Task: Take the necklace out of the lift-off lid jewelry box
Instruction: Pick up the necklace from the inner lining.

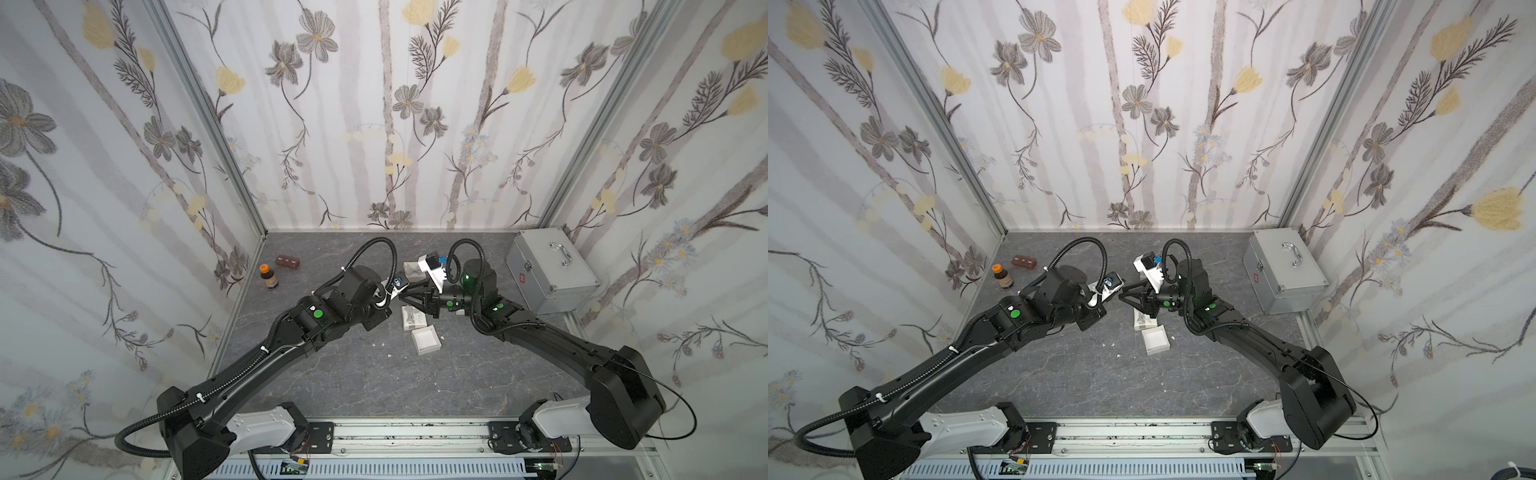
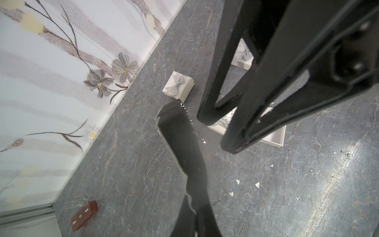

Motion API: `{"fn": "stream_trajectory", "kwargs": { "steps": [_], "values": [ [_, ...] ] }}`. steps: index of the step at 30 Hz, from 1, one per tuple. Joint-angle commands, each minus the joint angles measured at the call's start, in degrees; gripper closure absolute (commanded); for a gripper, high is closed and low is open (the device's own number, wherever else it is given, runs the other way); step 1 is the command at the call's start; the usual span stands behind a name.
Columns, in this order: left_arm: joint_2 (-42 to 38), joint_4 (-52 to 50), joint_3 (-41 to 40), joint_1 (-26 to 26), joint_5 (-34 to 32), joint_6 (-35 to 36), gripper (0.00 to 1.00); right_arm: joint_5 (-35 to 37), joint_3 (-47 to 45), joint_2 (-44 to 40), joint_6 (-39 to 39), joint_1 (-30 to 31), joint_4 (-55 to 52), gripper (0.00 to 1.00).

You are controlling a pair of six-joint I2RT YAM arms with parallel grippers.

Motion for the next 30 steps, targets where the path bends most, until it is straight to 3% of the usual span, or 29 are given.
{"fn": "stream_trajectory", "kwargs": {
  "steps": [1,20,30],
  "values": [
    [-0.78,2.11,-0.37,-0.01,0.99,0.98,1.0,0.52,1.09,0.68,-2.0,0.3,0.17,0.72],
    [-2.24,2.85,-1.03,-0.1,1.35,1.29,1.0,1.08,3.17,4.19,-3.36,1.1,-0.26,0.78],
    [-2.66,3.25,-1.45,-0.13,0.49,1.44,1.0,1.69,3.78,4.65,-3.25,1.42,-0.21,0.86]
  ]
}}
